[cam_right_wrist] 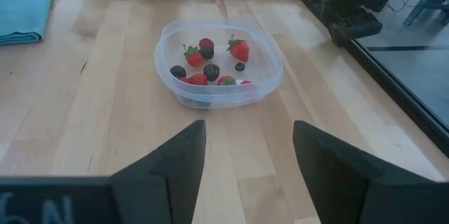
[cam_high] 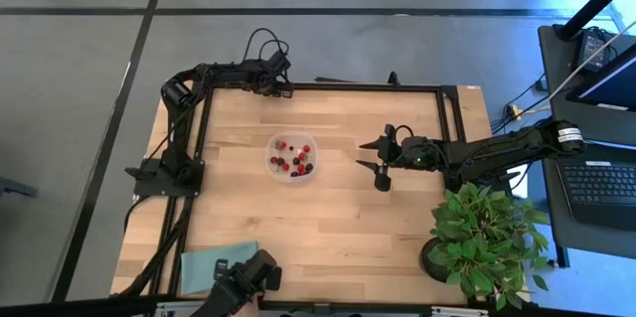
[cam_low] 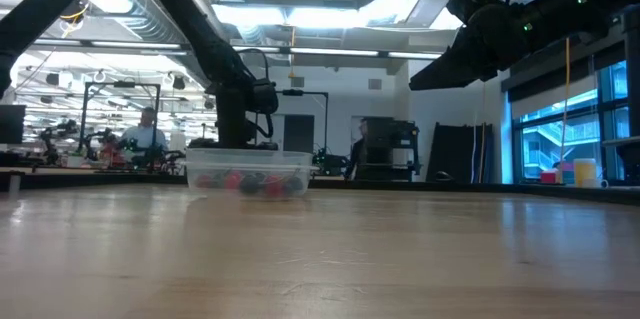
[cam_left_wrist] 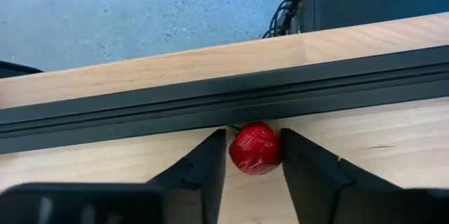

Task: Pick and placing Produce into tupperware
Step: Put the red cherry into the transparent container

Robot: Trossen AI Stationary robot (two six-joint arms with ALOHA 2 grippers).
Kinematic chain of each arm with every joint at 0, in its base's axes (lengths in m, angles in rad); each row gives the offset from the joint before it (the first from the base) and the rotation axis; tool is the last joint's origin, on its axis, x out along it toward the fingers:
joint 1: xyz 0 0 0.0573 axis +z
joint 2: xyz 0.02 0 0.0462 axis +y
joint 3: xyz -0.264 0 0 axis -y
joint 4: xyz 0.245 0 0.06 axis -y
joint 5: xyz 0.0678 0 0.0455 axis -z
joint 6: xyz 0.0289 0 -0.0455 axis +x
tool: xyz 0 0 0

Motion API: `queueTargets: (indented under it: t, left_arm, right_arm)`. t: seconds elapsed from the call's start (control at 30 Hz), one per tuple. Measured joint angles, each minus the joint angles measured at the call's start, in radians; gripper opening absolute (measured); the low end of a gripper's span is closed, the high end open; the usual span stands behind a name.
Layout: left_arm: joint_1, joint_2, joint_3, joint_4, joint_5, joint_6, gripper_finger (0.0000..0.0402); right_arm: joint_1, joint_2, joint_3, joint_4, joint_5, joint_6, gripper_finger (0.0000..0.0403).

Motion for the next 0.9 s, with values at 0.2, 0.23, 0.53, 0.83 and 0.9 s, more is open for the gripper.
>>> queueTargets:
  t: [0.2,0.23,0.53,0.83,0.9]
  left_arm:
    - [0.000,0.000,-0.001,0.015,0.000,0.055,0.0084]
    - [0.000,0.000,-0.001,0.018,0.000,0.071,0.0079]
    - [-0.015,-0.049,-0.005,0.013,0.031,0.205,0.0068]
    - [-0.109,-0.287,-0.002,-0.046,0.233,0.367,0.0060]
    - [-0.149,-0.351,-0.001,-0.087,0.288,0.397,0.0062]
  right_arm:
    - [0.000,0.000,0.000,0.000,0.000,0.000,0.0217]
    - [0.000,0.000,0.000,0.000,0.000,0.000,0.0217]
    - [0.000,0.000,0.000,0.000,0.000,0.001,0.0217]
    - [0.000,0.000,0.000,0.000,0.000,0.006,0.0217]
    - [0.000,0.000,0.000,0.000,0.000,0.007,0.0217]
